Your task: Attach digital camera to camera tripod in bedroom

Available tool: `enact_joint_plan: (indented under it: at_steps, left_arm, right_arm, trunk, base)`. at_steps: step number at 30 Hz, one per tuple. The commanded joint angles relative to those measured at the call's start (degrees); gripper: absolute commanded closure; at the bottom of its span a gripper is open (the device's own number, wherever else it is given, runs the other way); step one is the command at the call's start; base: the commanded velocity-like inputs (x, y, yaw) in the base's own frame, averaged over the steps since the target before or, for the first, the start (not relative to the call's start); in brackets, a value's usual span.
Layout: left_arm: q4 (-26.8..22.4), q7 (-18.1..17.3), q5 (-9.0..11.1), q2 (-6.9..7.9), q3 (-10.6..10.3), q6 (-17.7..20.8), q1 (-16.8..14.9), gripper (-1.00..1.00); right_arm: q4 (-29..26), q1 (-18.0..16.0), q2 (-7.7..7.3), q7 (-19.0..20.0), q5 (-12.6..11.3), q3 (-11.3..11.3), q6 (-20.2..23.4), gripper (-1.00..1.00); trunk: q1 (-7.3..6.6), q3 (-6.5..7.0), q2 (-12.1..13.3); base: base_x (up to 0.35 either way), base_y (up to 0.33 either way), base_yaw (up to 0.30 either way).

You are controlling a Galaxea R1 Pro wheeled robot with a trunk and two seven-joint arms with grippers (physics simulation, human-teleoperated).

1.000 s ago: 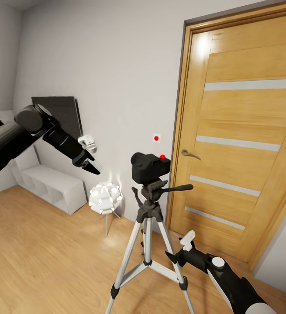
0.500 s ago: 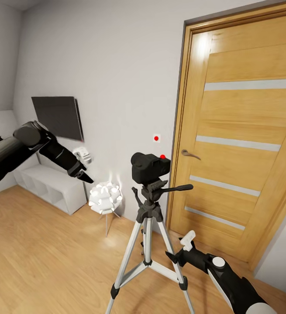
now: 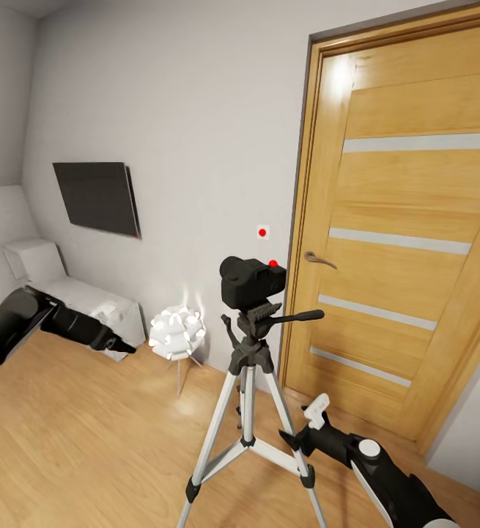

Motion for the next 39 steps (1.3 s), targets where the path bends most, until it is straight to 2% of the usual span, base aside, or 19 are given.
enact_joint_plan:
  at_steps: [1, 2, 3, 4, 7, 11, 12, 18, 19, 23, 24, 27, 31, 32, 34, 35, 36, 37, 39]
  left_arm:
    - [0.18, 1.2, 0.45, 0.07, 1.22, 0.02, 1.33, -1.0]
    - [0.18, 1.2, 0.45, 0.07, 1.22, 0.02, 1.33, -1.0]
    - [0.32, 2.33, 0.32, 0.05, 2.54, -0.42, 2.63, -1.0]
    - [0.52, 4.97, 0.09, -0.03, 4.68, -1.06, 4.9, -1.0]
    - [0.7, 9.68, -0.12, -0.4, 6.76, -1.62, 7.38, -1.0]
    - [0.81, 16.67, -0.06, -1.55, 8.06, -1.58, 9.31, -1.0]
    - [0.84, 21.26, 0.12, -2.58, 8.57, -1.44, 10.23, -1.0]
    - [1.41, 24.93, 0.32, -4.17, 8.99, -0.64, 11.01, -1.0]
    - [2.48, 26.31, 0.41, -5.58, 9.87, -0.12, 11.51, -1.0]
    - [3.71, 27.11, 0.45, -7.47, 11.47, 0.11, 12.54, -1.0]
    - [5.59, 28.16, 0.24, -11.2, 15.42, 0.54, 14.55, -1.0]
    - [6.29, 29.09, 0.15, -12.18, 16.44, 0.64, 15.52, -1.0]
    - [7.04, 32.07, 0.19, -13.34, 17.6, 0.7, 17.93, -1.0]
    - [7.34, 34.78, 0.21, -14.28, 18.26, 0.43, 19.65, -1.0]
    - [7.58, 36.93, 0.2, -15.11, 19.26, 0.25, 20.73, -1.0]
    - [7.68, 38.07, 0.2, -15.54, 19.95, 0.08, 21.21, -1.0]
    - [8.02, 42.53, 0.22, -17.48, 23.81, -2.09, 23.14, -1.0]
    - [8.59, 44.11, 0.18, -18.36, 25.04, -3.97, 23.95, -1.0]
    - [9.16, 44.93, 0.16, -18.69, 25.54, -5.22, 24.45, -1.0]
  right_arm:
    - [-0.01, 0.04, -0.05, -0.02, 0.3, 0.13, -0.33, -1.0]
    - [-0.01, 0.04, -0.05, -0.02, 0.3, 0.13, -0.33, -1.0]
    - [-0.02, 0.16, -0.06, -0.01, 0.31, 0.13, -0.33, -1.0]
    - [-0.05, 0.32, -0.08, 0.02, 0.32, 0.14, -0.36, -1.0]
    - [-0.06, 0.5, -0.09, 0.05, 0.33, 0.15, -0.6, -1.0]
    - [-0.07, 0.65, -0.05, -0.01, 0.31, 0.15, -0.78, -1.0]
    - [-0.08, 0.72, 0.06, -0.11, 0.3, 0.15, -0.81, -1.0]
    - [-0.08, 0.76, 0.22, -0.22, 0.28, 0.15, -0.8, -1.0]
    - [-0.1, 0.77, 0.19, -0.23, 0.27, 0.15, -0.81, -1.0]
    - [-0.13, 0.78, 0.16, -0.23, 0.26, 0.15, -0.83, -1.0]
    - [-0.16, 0.78, 0.22, -0.23, 0.26, 0.15, -0.82, -1.0]
    - [-0.16, 0.78, 0.22, -0.23, 0.26, 0.12, -0.83, -1.0]
    - [-0.2, 0.79, 0.12, -0.23, 0.26, 0.12, -0.91, -1.0]
    - [-0.15, 0.79, 0.16, -0.24, 0.26, 0.14, -0.86, -1.0]
    - [-0.06, 0.79, 0.2, -0.24, 0.26, 0.14, -0.84, -1.0]
    - [-0.03, 0.79, 0.18, -0.22, 0.26, 0.14, -0.85, -1.0]
    - [0.16, 0.79, 0.11, -0.17, 0.26, 0.14, -0.85, -1.0]
    - [0.26, 0.79, 0.08, -0.14, 0.26, 0.13, -0.82, -1.0]
    - [0.36, 0.79, 0.08, -0.11, 0.22, 0.12, -0.81, -1.0]
  trunk:
    - [0.03, -0.11, -0.13]
    - [0.03, -0.11, -0.13]
    - [0.03, -0.11, -0.13]
    - [0.03, -0.11, -0.13]
    - [0.03, -0.11, -0.13]
    - [0.03, -0.11, -0.13]
    - [0.03, -0.11, -0.13]
    - [0.03, -0.11, -0.13]
    - [0.03, -0.11, -0.13]
    - [0.03, -0.11, -0.13]
    - [0.03, -0.11, -0.13]
    - [0.03, -0.11, -0.13]
    - [0.03, -0.11, -0.13]
    - [0.03, -0.11, -0.13]
    - [0.03, -0.11, -0.13]
    - [0.03, -0.11, -0.13]
    - [0.03, -0.11, -0.13]
    - [0.03, -0.11, -0.13]
    - [0.03, -0.11, -0.13]
  base:
    - [0.0, 0.0, 0.0]
    - [0.0, 0.0, 0.0]
    - [0.0, 0.0, 0.0]
    - [0.0, 0.0, 0.0]
    - [0.0, 0.0, 0.0]
    - [0.0, 0.0, 0.0]
    - [0.0, 0.0, 0.0]
    - [0.0, 0.0, 0.0]
    - [0.0, 0.0, 0.0]
    - [0.0, 0.0, 0.0]
    - [0.0, 0.0, 0.0]
    - [0.0, 0.0, 0.0]
    - [0.0, 0.0, 0.0]
    - [0.0, 0.0, 0.0]
    - [0.0, 0.0, 0.0]
    - [0.0, 0.0, 0.0]
    - [0.0, 0.0, 0.0]
    - [0.0, 0.0, 0.0]
    - [0.0, 0.0, 0.0]
